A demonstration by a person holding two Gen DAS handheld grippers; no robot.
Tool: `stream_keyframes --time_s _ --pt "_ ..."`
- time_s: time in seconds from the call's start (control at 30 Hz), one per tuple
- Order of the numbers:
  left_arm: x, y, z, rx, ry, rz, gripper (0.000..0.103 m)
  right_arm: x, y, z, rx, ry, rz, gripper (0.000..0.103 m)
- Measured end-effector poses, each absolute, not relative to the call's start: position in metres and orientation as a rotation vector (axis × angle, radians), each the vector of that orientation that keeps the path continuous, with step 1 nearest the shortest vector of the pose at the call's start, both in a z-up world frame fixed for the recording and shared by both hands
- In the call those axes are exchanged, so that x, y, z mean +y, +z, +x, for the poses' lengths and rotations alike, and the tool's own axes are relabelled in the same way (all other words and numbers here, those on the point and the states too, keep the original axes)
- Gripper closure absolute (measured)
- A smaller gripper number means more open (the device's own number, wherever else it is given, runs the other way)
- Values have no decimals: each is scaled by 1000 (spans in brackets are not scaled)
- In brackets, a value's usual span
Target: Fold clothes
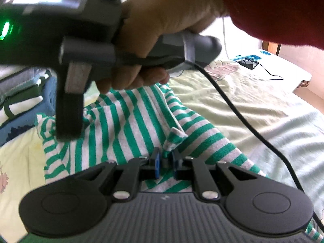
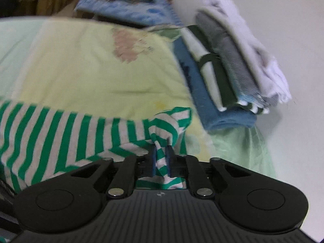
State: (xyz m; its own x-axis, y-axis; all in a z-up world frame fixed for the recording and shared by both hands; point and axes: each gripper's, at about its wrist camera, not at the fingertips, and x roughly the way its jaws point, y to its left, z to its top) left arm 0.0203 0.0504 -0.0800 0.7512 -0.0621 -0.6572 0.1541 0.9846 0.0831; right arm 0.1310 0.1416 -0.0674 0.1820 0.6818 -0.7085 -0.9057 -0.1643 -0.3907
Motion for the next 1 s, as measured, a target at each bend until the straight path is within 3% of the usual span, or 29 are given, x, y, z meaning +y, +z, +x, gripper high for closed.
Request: stream_keyframes --time_s 0.33,0.43,0.6,0.67,0.8,1.0 --pt "42 -83 21 710 -116 152 92 114 -57 217 729 1310 -256 100" --pt "39 -85 24 714 -114 155 92 113 -74 228 805 1186 -196 101" --pt "43 -76 19 712 -127 116 87 117 -56 197 618 1238 -321 100" --pt "47 -70 12 698 -119 109 84 126 -48 181 548 1287 -416 87" --pt "73 -57 -12 664 -70 95 71 145 -40 142 343 1405 -680 73" --pt "115 -76 -20 735 33 69 70 178 -72 112 130 1448 -1071 76"
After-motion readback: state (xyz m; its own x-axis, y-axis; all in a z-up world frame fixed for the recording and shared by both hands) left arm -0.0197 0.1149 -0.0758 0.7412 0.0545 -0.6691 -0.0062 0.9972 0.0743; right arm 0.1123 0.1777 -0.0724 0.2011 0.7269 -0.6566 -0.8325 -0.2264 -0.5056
